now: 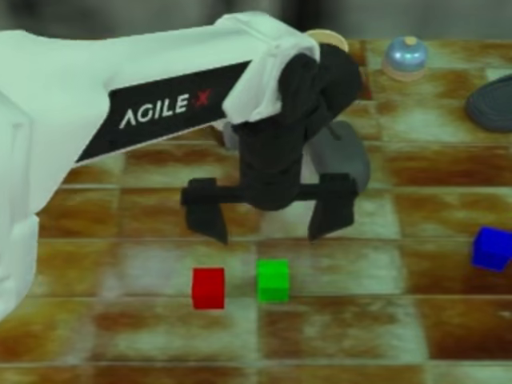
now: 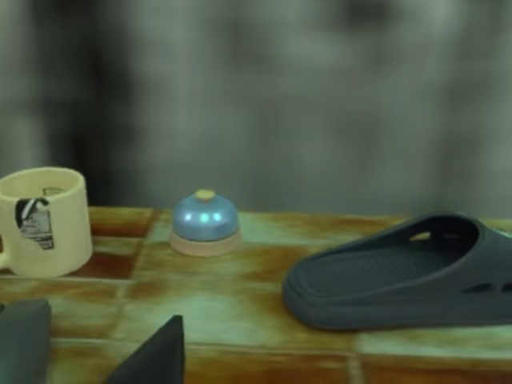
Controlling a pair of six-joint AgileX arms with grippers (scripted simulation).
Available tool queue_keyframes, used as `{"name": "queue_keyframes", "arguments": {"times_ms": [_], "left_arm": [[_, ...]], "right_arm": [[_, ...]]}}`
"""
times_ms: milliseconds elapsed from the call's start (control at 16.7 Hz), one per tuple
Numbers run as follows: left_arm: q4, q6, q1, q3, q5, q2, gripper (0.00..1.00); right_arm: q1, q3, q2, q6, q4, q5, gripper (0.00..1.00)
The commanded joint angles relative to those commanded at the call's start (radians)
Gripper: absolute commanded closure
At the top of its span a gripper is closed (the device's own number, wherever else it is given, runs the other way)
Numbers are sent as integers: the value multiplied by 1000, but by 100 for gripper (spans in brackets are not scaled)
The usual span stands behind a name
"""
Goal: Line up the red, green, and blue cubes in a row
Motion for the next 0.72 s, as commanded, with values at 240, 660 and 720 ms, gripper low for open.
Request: {"name": "queue_keyframes", "arguments": {"times_ms": [240,660,720], "left_arm": [[101,49,78,-160,-6,-178,0],[400,230,324,-682,-14,-756,0],[450,265,363,-769,-14,-852,0]], "right_arm": [[15,135,153,-116,-96,-3,0],[47,515,731,-459,-392,1,0],[52,572,828,-512,-440,1,0]]}}
